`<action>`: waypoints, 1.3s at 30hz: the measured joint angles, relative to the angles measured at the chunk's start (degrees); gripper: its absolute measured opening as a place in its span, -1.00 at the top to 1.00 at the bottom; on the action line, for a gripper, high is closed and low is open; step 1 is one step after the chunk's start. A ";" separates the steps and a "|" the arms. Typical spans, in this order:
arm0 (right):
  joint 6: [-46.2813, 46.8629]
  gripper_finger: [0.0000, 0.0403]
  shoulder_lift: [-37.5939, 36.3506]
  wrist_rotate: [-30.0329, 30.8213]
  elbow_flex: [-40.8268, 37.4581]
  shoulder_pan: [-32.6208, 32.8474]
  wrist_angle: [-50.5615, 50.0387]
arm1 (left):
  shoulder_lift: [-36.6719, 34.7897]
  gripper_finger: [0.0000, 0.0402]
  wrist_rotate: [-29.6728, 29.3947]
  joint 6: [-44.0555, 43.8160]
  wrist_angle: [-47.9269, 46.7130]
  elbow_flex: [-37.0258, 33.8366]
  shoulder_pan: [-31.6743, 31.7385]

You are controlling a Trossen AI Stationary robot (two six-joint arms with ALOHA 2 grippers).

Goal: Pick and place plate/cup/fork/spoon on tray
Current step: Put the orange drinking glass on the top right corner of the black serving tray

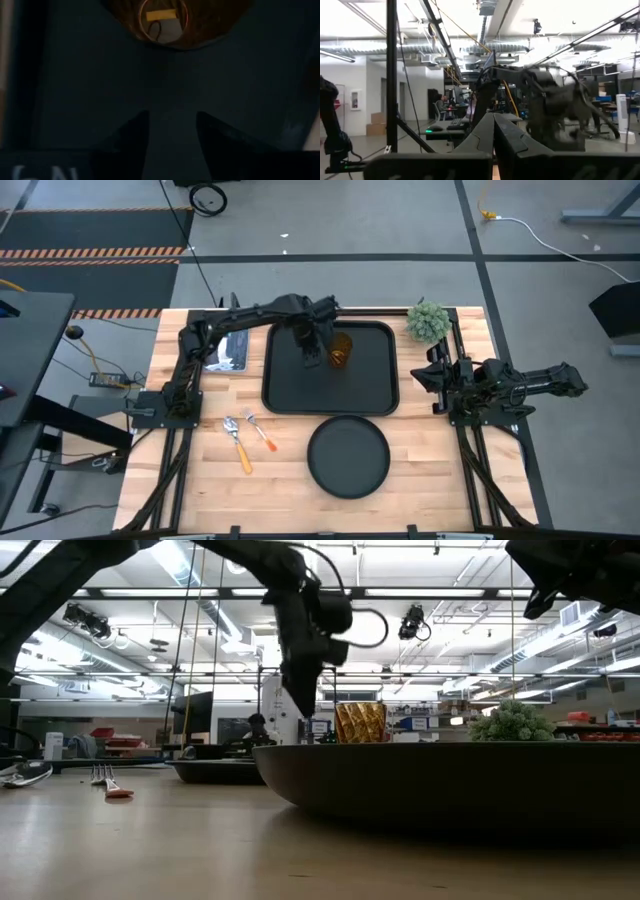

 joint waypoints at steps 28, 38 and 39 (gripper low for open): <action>0.00 0.96 -0.02 0.06 -0.02 -0.01 0.60 | 1.20 0.29 -2.45 -4.59 40.51 -15.85 -3.31; -0.07 0.96 0.00 0.10 -0.04 0.13 2.06 | 3.92 0.29 -2.40 -7.72 50.84 -15.83 -3.25; -0.09 0.96 0.00 0.10 -0.04 0.13 2.22 | 3.98 0.29 -2.40 -7.92 51.16 -15.83 -3.27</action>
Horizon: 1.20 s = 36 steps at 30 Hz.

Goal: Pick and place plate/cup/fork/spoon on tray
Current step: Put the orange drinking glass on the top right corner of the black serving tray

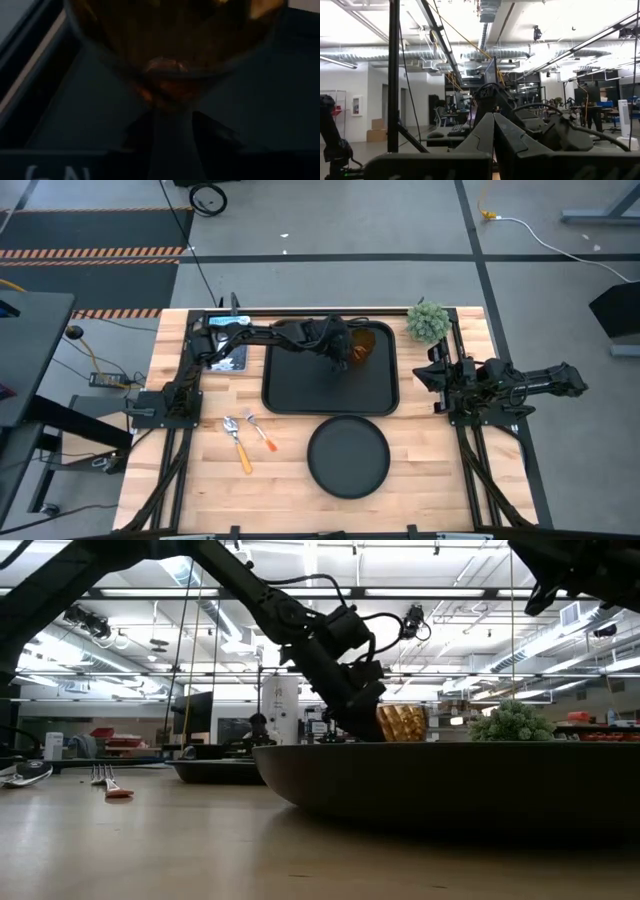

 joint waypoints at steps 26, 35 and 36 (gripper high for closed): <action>6.06 0.96 5.84 10.64 -0.02 0.02 -6.26 | 2.85 0.30 8.99 -5.63 9.27 0.02 -3.14; 5.60 0.96 6.71 10.36 -0.02 0.02 -2.53 | 4.71 0.30 2.21 -6.25 18.84 0.09 -4.51; 5.57 0.96 6.69 10.36 -0.02 0.02 -2.57 | 4.72 0.30 2.15 -6.83 19.53 0.07 -4.37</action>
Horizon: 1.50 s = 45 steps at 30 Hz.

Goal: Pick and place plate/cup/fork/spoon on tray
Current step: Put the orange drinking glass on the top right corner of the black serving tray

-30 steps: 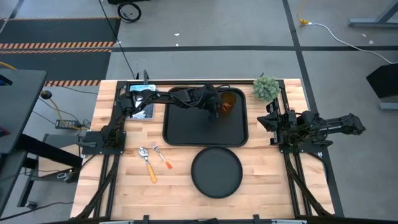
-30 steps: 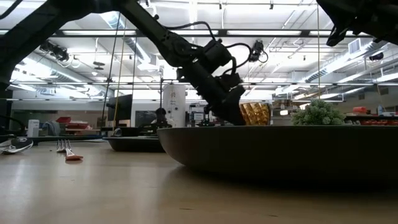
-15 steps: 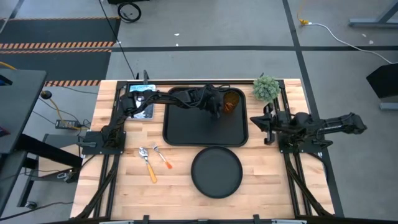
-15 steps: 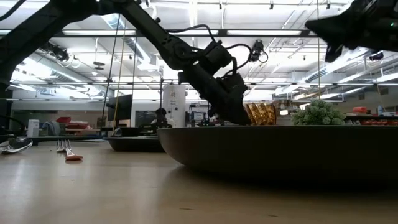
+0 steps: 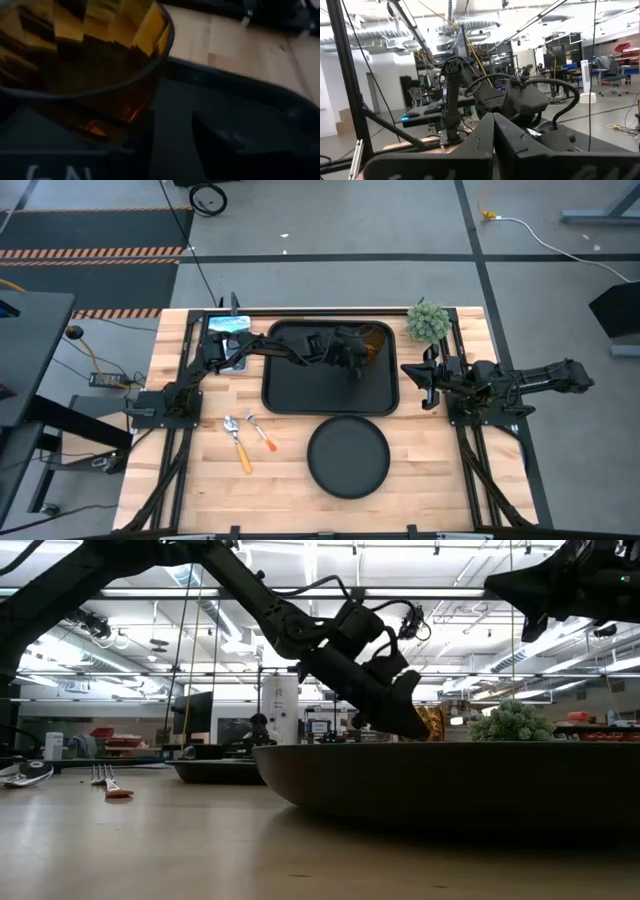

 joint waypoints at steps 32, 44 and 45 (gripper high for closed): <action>-0.02 0.96 -0.04 0.35 0.02 0.00 2.86 | 1.94 0.30 3.61 -1.72 -1.18 -0.02 1.98; -0.46 0.96 -0.04 0.17 0.02 0.00 3.40 | 3.06 0.30 -7.70 -1.85 6.82 0.02 3.58; -0.51 0.96 -0.04 0.17 0.02 0.00 3.42 | 3.06 0.30 -7.71 -1.84 7.02 0.02 3.90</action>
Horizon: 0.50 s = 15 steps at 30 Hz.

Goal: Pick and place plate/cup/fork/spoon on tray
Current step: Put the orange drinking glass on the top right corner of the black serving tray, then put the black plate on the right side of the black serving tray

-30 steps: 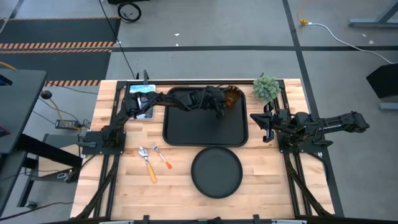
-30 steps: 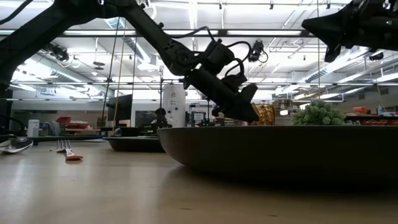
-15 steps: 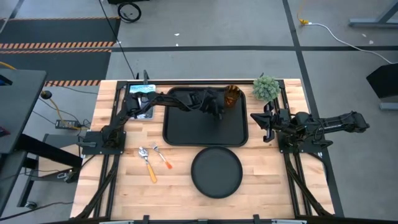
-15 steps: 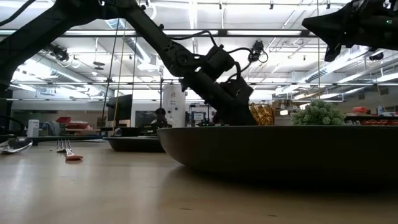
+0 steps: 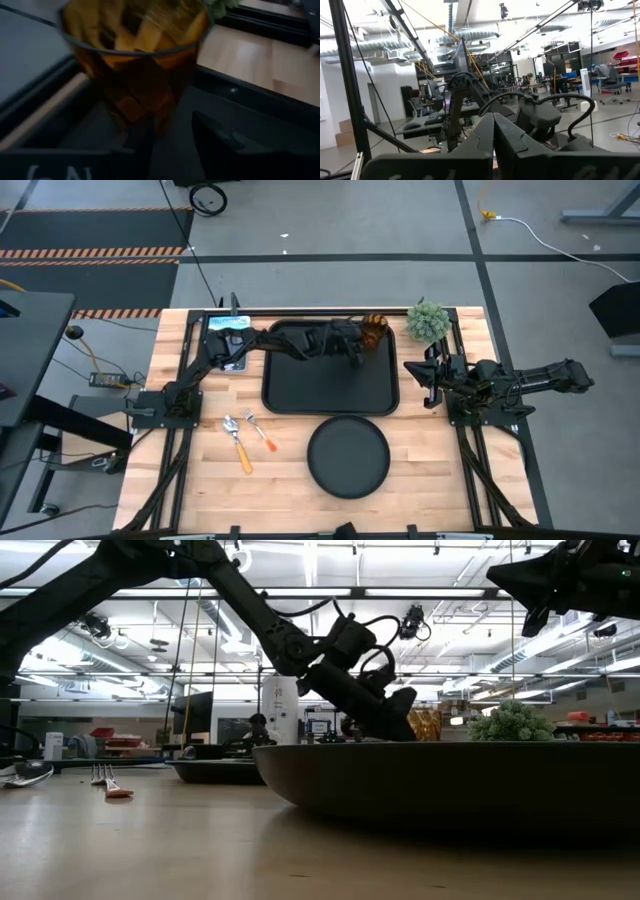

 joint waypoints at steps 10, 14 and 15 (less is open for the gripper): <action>-0.01 0.96 0.00 -0.02 0.00 0.00 -0.91 | -2.41 0.30 7.10 4.19 -13.03 -0.04 -2.02; -0.01 0.96 0.00 -0.02 0.00 0.00 -1.32 | -5.52 0.30 7.33 9.07 -24.25 -0.04 -4.43; -0.03 0.96 0.00 -0.02 0.00 0.00 -1.27 | -6.15 0.30 7.23 9.89 -26.55 -0.04 -5.21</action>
